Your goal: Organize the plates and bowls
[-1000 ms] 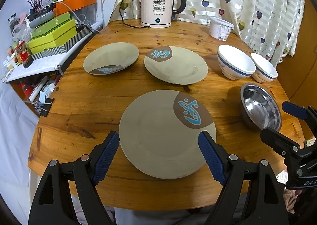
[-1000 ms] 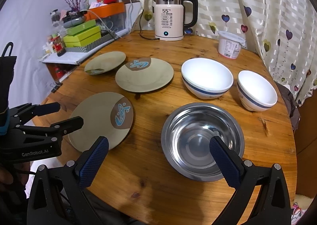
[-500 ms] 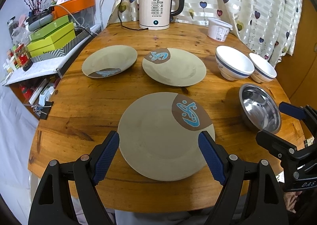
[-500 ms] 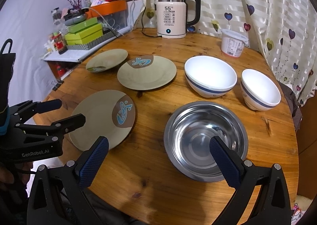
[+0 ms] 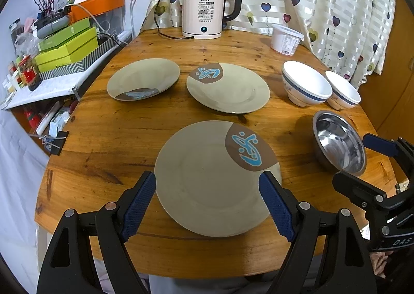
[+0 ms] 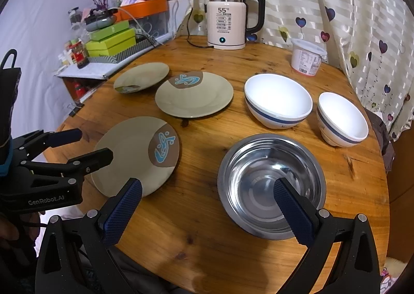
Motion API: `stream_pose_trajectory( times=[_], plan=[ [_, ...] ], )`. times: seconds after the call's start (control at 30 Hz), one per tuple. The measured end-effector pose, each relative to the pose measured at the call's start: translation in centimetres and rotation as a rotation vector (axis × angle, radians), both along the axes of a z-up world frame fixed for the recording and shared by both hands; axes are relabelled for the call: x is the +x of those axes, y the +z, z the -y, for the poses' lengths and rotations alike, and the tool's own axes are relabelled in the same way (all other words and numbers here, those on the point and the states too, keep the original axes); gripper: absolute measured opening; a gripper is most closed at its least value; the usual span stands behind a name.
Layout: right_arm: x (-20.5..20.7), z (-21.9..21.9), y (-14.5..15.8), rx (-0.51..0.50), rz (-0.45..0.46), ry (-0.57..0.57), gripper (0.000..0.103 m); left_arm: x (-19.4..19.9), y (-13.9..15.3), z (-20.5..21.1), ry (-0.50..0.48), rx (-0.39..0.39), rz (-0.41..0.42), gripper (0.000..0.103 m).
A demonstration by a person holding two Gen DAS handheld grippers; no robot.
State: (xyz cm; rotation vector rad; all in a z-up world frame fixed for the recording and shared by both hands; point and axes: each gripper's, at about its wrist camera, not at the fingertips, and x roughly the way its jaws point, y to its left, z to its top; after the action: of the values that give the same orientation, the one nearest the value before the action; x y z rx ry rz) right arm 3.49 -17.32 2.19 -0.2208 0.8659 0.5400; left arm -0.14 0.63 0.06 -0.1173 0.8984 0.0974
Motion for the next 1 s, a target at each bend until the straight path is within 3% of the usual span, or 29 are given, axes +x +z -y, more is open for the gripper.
stream_pose_trajectory(
  times=[1.0],
  plan=[
    [1.0,-1.8,0.1,0.003,-0.018,0.036,0.103,0.8,-1.1,-2.0,0.027,-0.053,-0.032,0.082]
  ],
)
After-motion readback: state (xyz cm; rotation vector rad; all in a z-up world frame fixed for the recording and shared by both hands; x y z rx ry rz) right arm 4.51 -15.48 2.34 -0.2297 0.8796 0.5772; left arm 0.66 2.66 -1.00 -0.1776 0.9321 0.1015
